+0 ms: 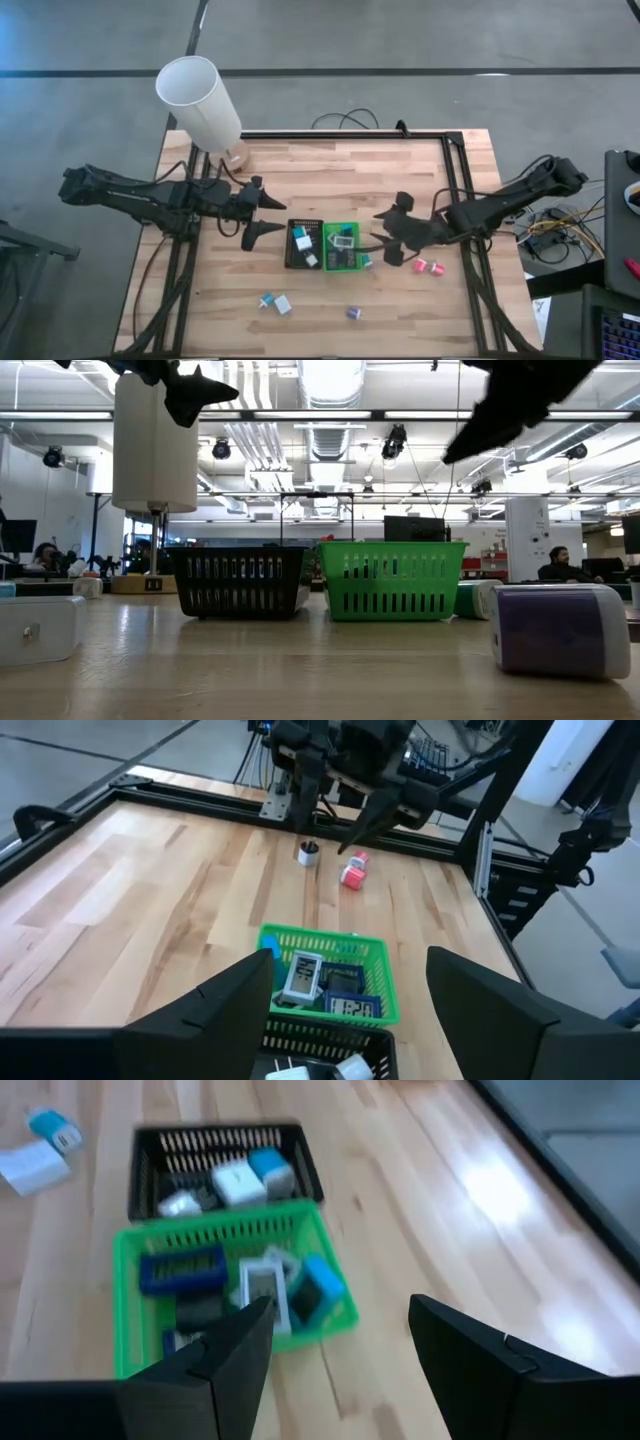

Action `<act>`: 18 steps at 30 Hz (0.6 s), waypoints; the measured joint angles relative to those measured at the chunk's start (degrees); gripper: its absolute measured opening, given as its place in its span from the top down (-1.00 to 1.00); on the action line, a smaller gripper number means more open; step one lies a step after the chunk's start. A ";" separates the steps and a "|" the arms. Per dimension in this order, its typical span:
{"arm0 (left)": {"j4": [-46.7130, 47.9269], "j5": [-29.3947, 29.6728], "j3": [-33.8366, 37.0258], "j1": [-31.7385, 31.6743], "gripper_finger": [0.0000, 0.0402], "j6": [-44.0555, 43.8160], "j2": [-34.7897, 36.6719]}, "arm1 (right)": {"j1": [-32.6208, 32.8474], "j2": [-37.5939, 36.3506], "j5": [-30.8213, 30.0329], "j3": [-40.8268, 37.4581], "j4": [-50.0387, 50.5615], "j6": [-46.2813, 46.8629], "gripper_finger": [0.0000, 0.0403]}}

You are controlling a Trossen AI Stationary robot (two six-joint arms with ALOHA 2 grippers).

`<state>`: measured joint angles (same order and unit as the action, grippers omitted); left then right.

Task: Pick & Place Office items
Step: Put the red white charger adapter into the black bin

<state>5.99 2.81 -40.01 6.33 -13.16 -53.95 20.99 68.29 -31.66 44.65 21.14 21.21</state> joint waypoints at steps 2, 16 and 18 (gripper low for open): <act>0.01 -0.01 0.00 0.00 -0.33 -0.62 -0.16 | 0.16 -1.08 0.06 -0.42 2.56 2.25 -0.14; 0.49 0.00 0.00 0.00 -0.33 -0.82 -0.22 | -1.69 -4.61 10.87 6.20 27.77 14.93 0.13; 0.53 0.00 0.00 0.00 -0.32 -0.82 -0.22 | -2.79 -3.49 14.70 8.37 34.86 16.97 0.18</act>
<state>6.52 2.81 -40.01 6.33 -13.98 -54.17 18.20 64.80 -16.96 53.02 56.01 38.19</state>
